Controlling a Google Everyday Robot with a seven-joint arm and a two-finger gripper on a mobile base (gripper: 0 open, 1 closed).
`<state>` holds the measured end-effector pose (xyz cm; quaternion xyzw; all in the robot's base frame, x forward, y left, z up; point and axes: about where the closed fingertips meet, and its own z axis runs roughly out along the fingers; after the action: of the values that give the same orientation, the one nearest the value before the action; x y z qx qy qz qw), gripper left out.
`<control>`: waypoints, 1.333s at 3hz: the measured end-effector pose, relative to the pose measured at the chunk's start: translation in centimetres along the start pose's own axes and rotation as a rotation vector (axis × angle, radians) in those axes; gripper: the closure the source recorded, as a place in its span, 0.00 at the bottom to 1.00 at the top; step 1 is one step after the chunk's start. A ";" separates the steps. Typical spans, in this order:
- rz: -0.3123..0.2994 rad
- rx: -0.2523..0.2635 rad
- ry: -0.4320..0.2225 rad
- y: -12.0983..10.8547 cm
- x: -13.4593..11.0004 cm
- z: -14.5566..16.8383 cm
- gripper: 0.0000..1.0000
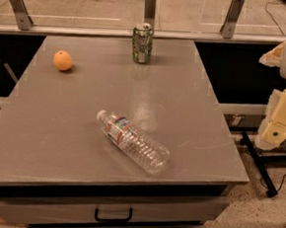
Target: Pick orange
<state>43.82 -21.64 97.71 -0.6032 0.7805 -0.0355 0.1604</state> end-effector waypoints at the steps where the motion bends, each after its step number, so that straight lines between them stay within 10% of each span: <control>1: 0.000 0.013 -0.014 -0.3 -0.5 0.0 0.00; 2: -0.016 0.043 -0.096 -2.0 -4.6 1.3 0.00; 4: -0.098 0.119 -0.409 -5.3 -22.7 2.5 0.00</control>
Offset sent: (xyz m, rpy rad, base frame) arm 0.0983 0.1206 0.0000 0.2220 -0.1725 0.0954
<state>54.46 -1.06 101.36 -0.6244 0.6981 0.0337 0.3489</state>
